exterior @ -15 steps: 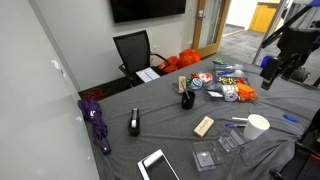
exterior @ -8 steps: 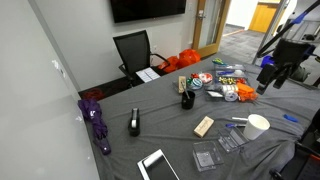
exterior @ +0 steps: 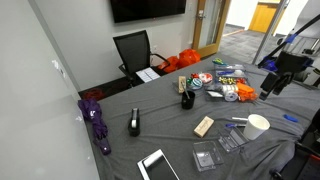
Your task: Move the white cups backwards
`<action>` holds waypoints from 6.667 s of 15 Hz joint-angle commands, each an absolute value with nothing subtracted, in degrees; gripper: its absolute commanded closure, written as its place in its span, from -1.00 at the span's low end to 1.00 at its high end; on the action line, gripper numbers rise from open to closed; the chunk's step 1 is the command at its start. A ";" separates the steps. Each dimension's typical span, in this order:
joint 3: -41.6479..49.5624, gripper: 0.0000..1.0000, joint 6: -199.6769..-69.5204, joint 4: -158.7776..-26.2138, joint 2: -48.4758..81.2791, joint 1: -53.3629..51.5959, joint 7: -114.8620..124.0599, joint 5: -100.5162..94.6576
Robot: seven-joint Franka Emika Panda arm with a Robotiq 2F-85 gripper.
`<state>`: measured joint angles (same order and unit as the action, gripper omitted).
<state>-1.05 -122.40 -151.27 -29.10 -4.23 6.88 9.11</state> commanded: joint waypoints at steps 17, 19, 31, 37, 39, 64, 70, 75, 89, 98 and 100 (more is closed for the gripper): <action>-1.88 -1.00 -133.12 -157.55 -26.39 -3.24 6.59 7.43; -1.93 -1.00 -134.82 -157.86 -24.79 -2.97 6.97 7.17; -4.76 -1.00 -148.41 -159.06 -10.03 -0.69 17.31 -3.17; -4.46 -1.00 -152.26 -159.05 -4.33 -0.46 22.69 -8.86; -4.20 -1.00 -153.37 -159.04 -3.03 -0.54 24.17 -10.68; -1.48 0.98 -157.17 -156.73 1.21 -2.10 30.26 -15.45; -1.92 0.98 -151.27 -146.63 2.99 -2.87 34.52 -6.13; -1.69 0.98 -149.20 -137.60 7.54 -3.89 46.98 -7.42; 3.47 0.98 -141.48 -114.91 25.76 -10.17 69.89 -7.85; 4.24 0.98 -134.97 -105.83 32.17 -10.53 75.93 -7.34; 4.12 0.98 -134.14 -104.83 32.88 -10.50 76.42 -7.17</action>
<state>3.44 -136.71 -107.69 31.13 -9.68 75.83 -8.42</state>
